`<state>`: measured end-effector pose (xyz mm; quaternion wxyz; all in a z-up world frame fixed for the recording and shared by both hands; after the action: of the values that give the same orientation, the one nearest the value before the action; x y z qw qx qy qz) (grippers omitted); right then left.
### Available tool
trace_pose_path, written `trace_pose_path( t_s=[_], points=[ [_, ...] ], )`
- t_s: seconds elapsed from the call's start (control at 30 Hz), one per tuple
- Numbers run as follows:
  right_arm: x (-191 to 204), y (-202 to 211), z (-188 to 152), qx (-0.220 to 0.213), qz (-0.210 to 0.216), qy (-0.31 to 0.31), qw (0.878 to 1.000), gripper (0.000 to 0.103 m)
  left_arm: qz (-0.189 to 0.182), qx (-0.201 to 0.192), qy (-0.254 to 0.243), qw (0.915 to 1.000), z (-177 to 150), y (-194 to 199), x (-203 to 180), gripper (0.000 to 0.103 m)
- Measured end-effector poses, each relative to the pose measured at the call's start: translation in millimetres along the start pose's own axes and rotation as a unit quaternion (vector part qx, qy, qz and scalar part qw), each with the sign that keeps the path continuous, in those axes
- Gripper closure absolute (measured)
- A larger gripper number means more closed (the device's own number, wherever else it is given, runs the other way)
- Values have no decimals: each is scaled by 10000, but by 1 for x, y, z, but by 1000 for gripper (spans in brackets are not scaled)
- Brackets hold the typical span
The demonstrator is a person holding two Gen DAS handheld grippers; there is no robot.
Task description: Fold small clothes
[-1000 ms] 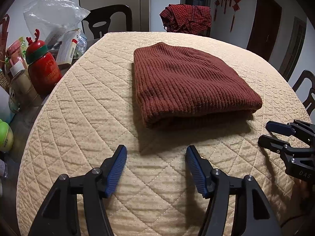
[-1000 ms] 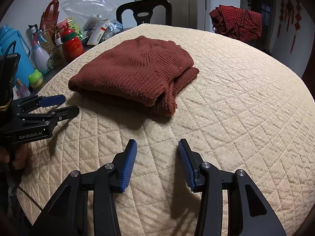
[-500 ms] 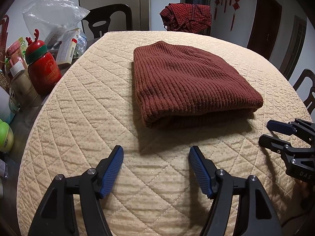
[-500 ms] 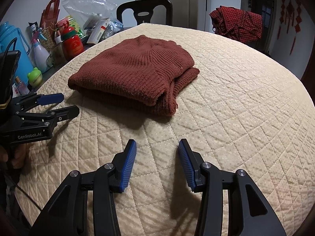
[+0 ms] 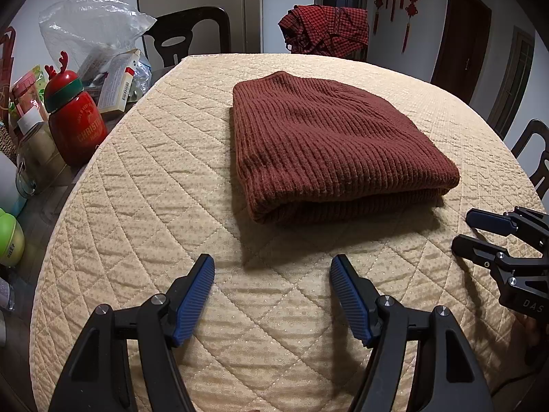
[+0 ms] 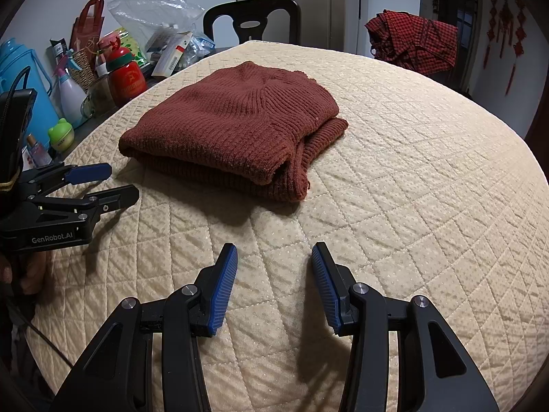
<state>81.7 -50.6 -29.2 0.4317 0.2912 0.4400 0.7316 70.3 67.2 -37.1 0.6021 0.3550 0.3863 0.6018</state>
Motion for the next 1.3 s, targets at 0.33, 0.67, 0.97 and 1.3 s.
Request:
trace_pose_path(
  t_s=[0.33, 0.67, 0.97, 1.3],
  points=[
    [0, 0, 0, -2, 1, 0, 10000, 57, -5, 0, 3, 10000, 0, 0, 0, 30],
    [0, 0, 0, -2, 4, -2, 10000, 57, -3, 1, 1, 10000, 0, 0, 0, 29],
    [0, 0, 0, -2, 3, -2, 10000, 57, 11, 2, -3, 10000, 0, 0, 1, 29],
    [0, 0, 0, -3, 2, -2, 10000, 57, 16, 4, -5, 10000, 0, 0, 2, 28]
  ],
)
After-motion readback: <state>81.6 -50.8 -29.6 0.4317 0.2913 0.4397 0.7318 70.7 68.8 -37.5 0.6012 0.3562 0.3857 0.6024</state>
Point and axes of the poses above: each gripper's, at about its wrist camera, not at the fingertips, and y roughly against the way its jaws point, x to its left, z to its top, the point moved 3 cm from there along -y, roughly the way its jaws point, and after that the axes turned 12 degrees about x, right-handed, at the moved point
